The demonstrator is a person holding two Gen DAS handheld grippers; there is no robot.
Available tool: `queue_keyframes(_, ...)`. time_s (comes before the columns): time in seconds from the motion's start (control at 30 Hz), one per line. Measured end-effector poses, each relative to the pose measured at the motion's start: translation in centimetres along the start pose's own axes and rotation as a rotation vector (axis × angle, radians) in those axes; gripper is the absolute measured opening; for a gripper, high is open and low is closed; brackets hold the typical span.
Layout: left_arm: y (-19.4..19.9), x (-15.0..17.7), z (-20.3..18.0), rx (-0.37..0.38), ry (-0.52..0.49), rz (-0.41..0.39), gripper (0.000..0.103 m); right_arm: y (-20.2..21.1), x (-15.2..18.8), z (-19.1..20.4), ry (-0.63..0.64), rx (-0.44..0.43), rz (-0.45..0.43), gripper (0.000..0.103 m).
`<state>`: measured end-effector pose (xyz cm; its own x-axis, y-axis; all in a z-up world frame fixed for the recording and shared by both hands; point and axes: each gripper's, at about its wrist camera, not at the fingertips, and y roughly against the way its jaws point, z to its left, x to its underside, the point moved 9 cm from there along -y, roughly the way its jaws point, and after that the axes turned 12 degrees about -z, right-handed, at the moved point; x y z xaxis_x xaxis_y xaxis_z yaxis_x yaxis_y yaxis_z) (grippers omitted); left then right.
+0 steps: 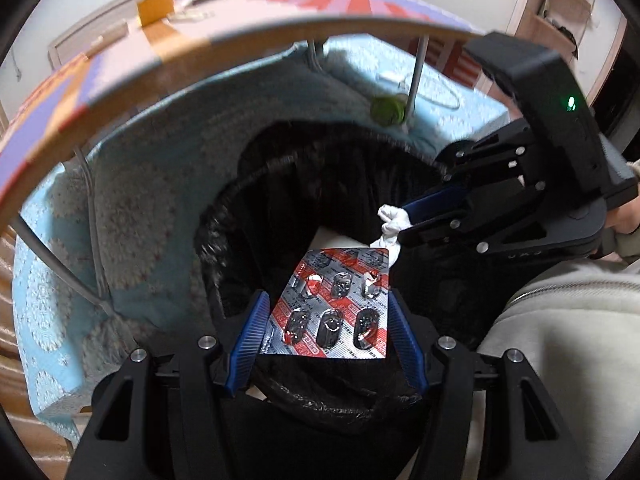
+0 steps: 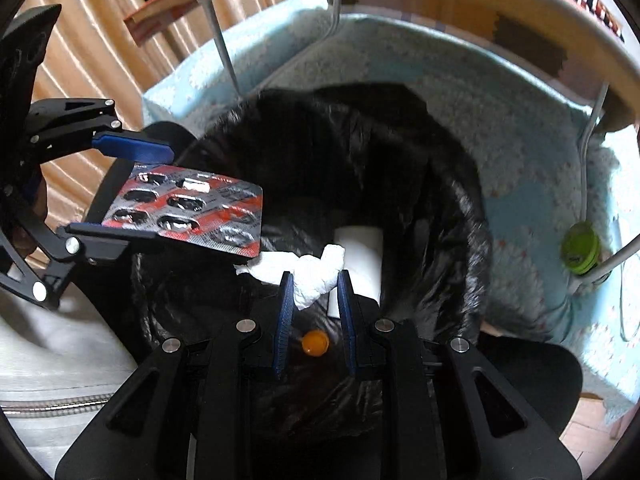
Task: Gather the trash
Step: 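Open both tools to drop the blister pack and tissue into the bin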
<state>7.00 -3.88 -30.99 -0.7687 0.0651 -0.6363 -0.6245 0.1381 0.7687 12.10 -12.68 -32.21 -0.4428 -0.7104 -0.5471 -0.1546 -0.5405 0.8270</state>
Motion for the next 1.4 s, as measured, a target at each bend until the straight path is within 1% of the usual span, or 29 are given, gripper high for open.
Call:
queue_keyframes(0.1,-1.3,0.9,-0.3,0.01,0.013,0.044,0.058,-0.8,0.8,0.3,0.001,-0.007,0.035,0.023)
queue_keyframes(0.2,-2.0,1.2,-0.4,0.015,0.018,0.065,0.058,-1.1,1.2,0.7,0.001,-0.026,0.056,0.023)
queue_keyframes(0.47,-2.5,1.0,-0.8,0.03,0.031,0.067,0.058,-1.7,1.3,0.7,-0.016,-0.042,0.072,0.024)
queue_keyframes(0.63,-2.3,0.7,-0.6,0.037,0.047,0.055,0.059,-1.9,1.1,0.3,-0.026,-0.048,0.069,0.035)
queue_keyframes(0.73,-1.9,0.1,-0.8,0.054,0.062,0.038,0.061,-1.8,1.0,0.3,-0.026,-0.05,0.062,0.036)
queue_keyframes(0.77,-1.7,-0.1,-0.8,0.056,0.067,0.032,0.064,-1.7,1.0,0.3,-0.025,-0.051,0.059,0.036)
queue_keyframes(0.8,-1.5,-0.4,-0.7,0.056,0.073,0.022,0.065,-1.7,0.9,0.2,-0.025,-0.051,0.057,0.036)
queue_keyframes(0.97,-0.1,-2.0,-0.7,0.055,0.063,-0.027,0.065,-0.6,0.2,0.1,-0.025,-0.051,0.026,0.036)
queue_keyframes(1.1,1.7,-4.3,-0.3,0.037,0.045,-0.092,0.065,0.9,-0.9,-0.4,-0.038,-0.039,-0.026,0.036)
queue_keyframes(1.23,3.7,-6.7,0.5,0.014,0.017,-0.161,0.065,3.0,-2.9,-0.9,-0.057,-0.035,-0.096,0.036)
queue_keyframes(1.4,5.6,-9.3,1.9,-0.019,-0.001,-0.224,0.065,5.0,-5.2,-1.0,-0.049,-0.022,-0.165,0.036)
